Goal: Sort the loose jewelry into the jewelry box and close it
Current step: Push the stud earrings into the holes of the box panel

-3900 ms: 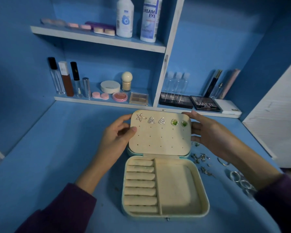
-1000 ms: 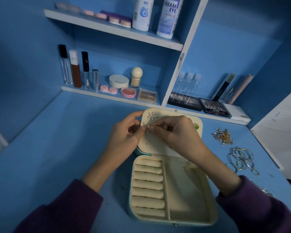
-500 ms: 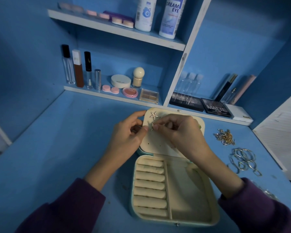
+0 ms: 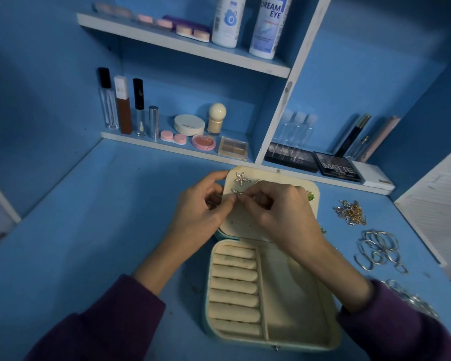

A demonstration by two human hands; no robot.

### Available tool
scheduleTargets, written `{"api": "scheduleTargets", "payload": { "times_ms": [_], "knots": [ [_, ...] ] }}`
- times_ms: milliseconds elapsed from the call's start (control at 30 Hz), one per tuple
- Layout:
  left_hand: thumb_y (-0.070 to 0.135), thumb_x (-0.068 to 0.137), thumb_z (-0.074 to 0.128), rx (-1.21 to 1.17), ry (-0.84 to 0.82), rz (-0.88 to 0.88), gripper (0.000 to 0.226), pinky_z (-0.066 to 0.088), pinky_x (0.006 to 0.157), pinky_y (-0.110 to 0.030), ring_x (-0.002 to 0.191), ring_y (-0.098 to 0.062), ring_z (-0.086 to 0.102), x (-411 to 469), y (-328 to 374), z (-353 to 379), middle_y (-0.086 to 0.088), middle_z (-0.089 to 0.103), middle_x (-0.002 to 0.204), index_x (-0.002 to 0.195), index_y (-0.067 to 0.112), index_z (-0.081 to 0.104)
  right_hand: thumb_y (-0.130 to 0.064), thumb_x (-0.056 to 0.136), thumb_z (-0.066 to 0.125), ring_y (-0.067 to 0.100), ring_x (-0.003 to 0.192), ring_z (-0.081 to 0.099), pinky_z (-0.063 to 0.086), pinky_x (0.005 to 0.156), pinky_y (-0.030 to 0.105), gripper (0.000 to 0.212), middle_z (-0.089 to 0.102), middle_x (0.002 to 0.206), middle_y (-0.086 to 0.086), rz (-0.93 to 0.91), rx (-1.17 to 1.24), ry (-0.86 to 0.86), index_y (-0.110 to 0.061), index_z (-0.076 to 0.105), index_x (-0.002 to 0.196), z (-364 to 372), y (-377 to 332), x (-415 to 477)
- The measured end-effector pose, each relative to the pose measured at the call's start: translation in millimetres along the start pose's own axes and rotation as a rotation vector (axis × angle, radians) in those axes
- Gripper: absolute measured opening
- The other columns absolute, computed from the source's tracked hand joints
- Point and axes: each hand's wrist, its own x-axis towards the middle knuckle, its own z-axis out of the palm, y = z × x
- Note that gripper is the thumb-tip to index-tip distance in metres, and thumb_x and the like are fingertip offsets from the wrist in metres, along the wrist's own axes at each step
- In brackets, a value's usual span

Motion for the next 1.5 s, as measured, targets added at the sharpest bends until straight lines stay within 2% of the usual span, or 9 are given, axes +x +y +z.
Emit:
{"api": "scheduleTargets", "payload": {
  "times_ms": [200, 333, 567, 667, 767, 933, 1033, 1200, 1500],
  "knots": [
    [0.003, 0.087, 0.064, 0.014, 0.019, 0.011, 0.036, 0.050, 0.068, -0.020, 0.077, -0.018, 0.065, 0.3, -0.3, 1.5, 0.003, 0.071, 0.081, 0.110, 0.031, 0.061, -0.017, 0.083, 0.065, 0.012, 0.050, 0.044, 0.037, 0.056, 0.027, 0.011, 0.050, 0.049, -0.006, 0.009, 0.023, -0.072, -0.023, 0.075, 0.085, -11.5, -0.6, -3.1],
    [0.006, 0.087, 0.066, 0.024, 0.029, 0.015, 0.036, 0.050, 0.066, -0.025, 0.075, -0.022, 0.064, -0.2, -0.3, 2.1, 0.000, 0.070, 0.079, 0.105, 0.037, 0.060, -0.008, 0.085, 0.062, 0.006, 0.046, 0.040, 0.031, 0.049, 0.013, 0.019, 0.052, 0.049, -0.001, 0.080, 0.247, -0.094, -0.021, 0.074, 0.081, -31.3, 5.0, -1.8],
    [0.008, 0.087, 0.065, 0.027, 0.032, -0.020, 0.034, 0.052, 0.063, -0.018, 0.076, -0.012, 0.066, 0.7, -0.3, 1.4, 0.008, 0.071, 0.082, 0.103, 0.037, 0.058, -0.003, 0.088, 0.057, 0.011, 0.041, 0.039, 0.033, 0.043, 0.016, 0.019, 0.049, 0.047, -0.001, 0.268, 0.401, -0.036, -0.011, 0.068, 0.074, -74.8, 41.5, 4.4],
    [0.008, 0.087, 0.066, 0.039, 0.041, -0.020, 0.035, 0.053, 0.067, -0.024, 0.079, -0.016, 0.066, 0.9, -0.9, 1.6, 0.006, 0.071, 0.082, 0.101, 0.040, 0.058, -0.003, 0.088, 0.056, 0.012, 0.043, 0.042, 0.034, 0.045, 0.019, 0.020, 0.049, 0.047, -0.003, 0.326, 0.332, -0.020, -0.011, 0.068, 0.074, -87.4, 67.3, 5.4],
    [0.007, 0.087, 0.065, 0.038, 0.045, -0.010, 0.035, 0.052, 0.070, -0.029, 0.080, -0.022, 0.065, 1.2, -2.1, 1.8, 0.004, 0.070, 0.083, 0.101, 0.039, 0.059, -0.006, 0.087, 0.060, 0.007, 0.050, 0.049, 0.038, 0.049, 0.015, 0.017, 0.059, 0.056, -0.002, 0.359, 0.178, -0.133, -0.015, 0.070, 0.077, -93.0, 90.1, 3.4],
    [0.007, 0.086, 0.066, 0.036, 0.054, -0.012, 0.034, 0.050, 0.067, -0.020, 0.078, -0.022, 0.064, 1.2, -4.4, 1.8, 0.005, 0.071, 0.081, 0.101, 0.037, 0.060, -0.003, 0.082, 0.062, 0.015, 0.071, 0.062, 0.042, 0.062, 0.011, 0.029, 0.070, 0.075, 0.004, 0.278, -0.156, -0.251, -0.030, 0.066, 0.074, -85.1, 123.1, -6.3],
    [0.007, 0.086, 0.066, 0.047, 0.058, -0.010, 0.034, 0.048, 0.064, -0.014, 0.072, -0.012, 0.063, 1.8, -5.3, 2.0, 0.007, 0.071, 0.080, 0.101, 0.037, 0.060, 0.001, 0.082, 0.061, 0.003, 0.070, 0.059, 0.039, 0.065, 0.001, 0.023, 0.071, 0.079, 0.002, 0.239, -0.178, -0.256, -0.020, 0.071, 0.082, -79.1, 133.4, -9.7],
    [0.007, 0.086, 0.066, 0.052, 0.057, -0.010, 0.033, 0.048, 0.062, -0.012, 0.068, -0.002, 0.062, 2.4, -5.3, 2.7, 0.011, 0.071, 0.077, 0.101, 0.036, 0.061, 0.001, 0.082, 0.064, -0.001, 0.069, 0.058, 0.037, 0.067, 0.000, 0.018, 0.070, 0.081, -0.003, 0.091, -0.190, -0.289, -0.014, 0.074, 0.086, -74.8, 143.5, -10.1],
    [0.007, 0.086, 0.066, 0.047, 0.051, -0.027, 0.033, 0.051, 0.065, -0.019, 0.072, -0.007, 0.065, 2.2, -5.5, 2.0, 0.005, 0.072, 0.082, 0.103, 0.035, 0.061, 0.002, 0.080, 0.067, 0.004, 0.067, 0.059, 0.043, 0.066, 0.004, 0.020, 0.063, 0.078, -0.015, 0.007, -0.190, -0.359, -0.015, 0.076, 0.084, -76.3, 148.5, -4.4]
  ]
}}
